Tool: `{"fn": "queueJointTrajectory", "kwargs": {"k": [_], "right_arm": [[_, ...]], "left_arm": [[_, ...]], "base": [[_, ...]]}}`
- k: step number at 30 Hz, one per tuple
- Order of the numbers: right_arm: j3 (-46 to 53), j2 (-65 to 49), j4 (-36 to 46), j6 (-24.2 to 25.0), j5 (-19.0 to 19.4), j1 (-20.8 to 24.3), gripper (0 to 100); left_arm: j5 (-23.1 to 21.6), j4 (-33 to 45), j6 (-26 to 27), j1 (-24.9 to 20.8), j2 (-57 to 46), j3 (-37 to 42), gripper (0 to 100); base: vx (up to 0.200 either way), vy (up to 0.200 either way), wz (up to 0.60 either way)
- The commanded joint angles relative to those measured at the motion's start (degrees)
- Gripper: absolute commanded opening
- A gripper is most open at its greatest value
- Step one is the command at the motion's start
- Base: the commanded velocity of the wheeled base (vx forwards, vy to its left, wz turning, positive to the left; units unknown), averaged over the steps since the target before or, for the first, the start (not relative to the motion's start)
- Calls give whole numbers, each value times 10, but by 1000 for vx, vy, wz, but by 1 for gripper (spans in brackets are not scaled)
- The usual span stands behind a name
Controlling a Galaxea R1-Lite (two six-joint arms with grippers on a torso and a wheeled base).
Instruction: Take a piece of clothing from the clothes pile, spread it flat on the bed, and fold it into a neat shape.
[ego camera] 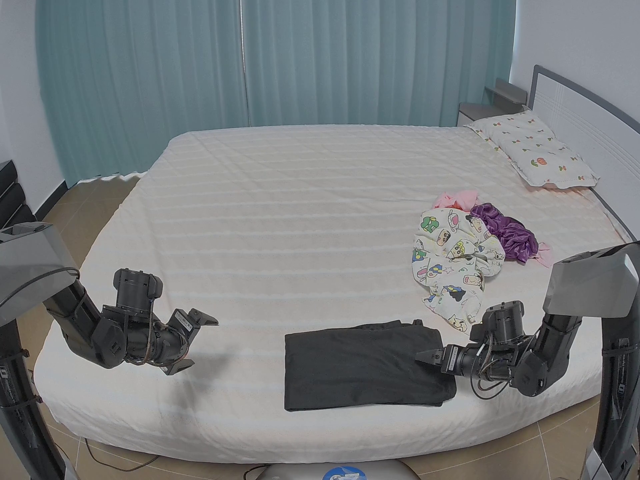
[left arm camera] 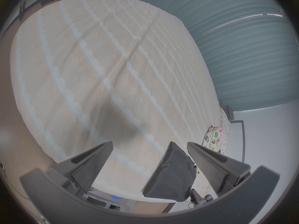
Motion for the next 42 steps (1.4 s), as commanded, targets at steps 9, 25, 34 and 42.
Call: {"fn": "queueJointTrajectory", "kwargs": {"k": [9,25,34,42], "right_arm": [[-57,58,-3,-10,46,24,100],[-60,57,-4,-14,56,23,0],[-22,40,-36,-5,64,5,0],[11,7,-51,-7,117,-20,0]], "left_arm": [[0,0,1,-1,1,0,100],[0,0,2,-1,3,-1,100],[-1,0,0,-1,3,-1,100],[-1,0,2,-2,3,-1,100]], "base": [[0,0,0],[0,0,0],[0,0,0],[0,-50,0]]}}
